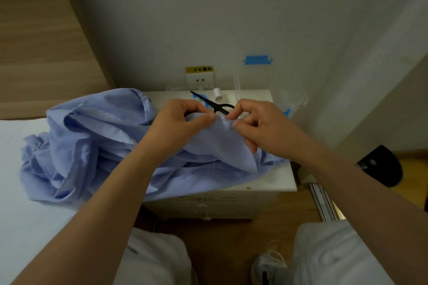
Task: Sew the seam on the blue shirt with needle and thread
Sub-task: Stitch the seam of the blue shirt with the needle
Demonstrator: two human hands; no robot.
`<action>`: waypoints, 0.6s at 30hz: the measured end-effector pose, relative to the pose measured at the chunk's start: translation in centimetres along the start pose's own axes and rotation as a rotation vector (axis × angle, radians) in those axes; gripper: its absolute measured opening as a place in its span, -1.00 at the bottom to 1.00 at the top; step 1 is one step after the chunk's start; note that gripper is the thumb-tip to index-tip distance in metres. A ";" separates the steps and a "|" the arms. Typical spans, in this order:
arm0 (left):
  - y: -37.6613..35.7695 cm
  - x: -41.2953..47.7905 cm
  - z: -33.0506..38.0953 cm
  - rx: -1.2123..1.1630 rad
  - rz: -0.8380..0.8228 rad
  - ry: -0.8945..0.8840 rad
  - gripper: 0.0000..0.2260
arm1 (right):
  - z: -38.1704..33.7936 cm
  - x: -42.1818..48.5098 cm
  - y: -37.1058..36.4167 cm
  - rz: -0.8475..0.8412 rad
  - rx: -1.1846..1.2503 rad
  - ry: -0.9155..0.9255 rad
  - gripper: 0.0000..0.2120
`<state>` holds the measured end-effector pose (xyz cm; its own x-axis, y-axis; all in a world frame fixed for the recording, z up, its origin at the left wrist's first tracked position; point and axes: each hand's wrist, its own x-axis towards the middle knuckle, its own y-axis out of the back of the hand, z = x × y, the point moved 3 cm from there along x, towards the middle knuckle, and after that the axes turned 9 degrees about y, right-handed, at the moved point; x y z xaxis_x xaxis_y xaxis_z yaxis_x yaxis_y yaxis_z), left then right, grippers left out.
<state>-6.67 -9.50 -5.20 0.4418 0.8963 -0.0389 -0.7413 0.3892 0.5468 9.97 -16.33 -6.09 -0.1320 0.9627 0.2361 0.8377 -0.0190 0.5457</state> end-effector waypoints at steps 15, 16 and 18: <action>0.2 -0.3 0.4 -0.067 -0.034 0.007 -0.88 | -0.1 0.1 0.3 0.035 0.162 0.002 -0.89; 0.2 -0.3 0.4 -0.083 -0.055 0.010 -0.87 | -0.1 0.1 0.3 0.027 0.181 -0.005 -0.88; 0.2 -0.4 0.4 -0.109 -0.099 0.007 -0.86 | 0.0 0.2 0.3 0.015 0.206 -0.023 -0.87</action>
<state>-6.77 -9.86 -4.77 0.5126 0.8534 -0.0944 -0.7449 0.4967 0.4455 10.25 -16.16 -5.89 -0.1085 0.9687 0.2234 0.9306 0.0200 0.3654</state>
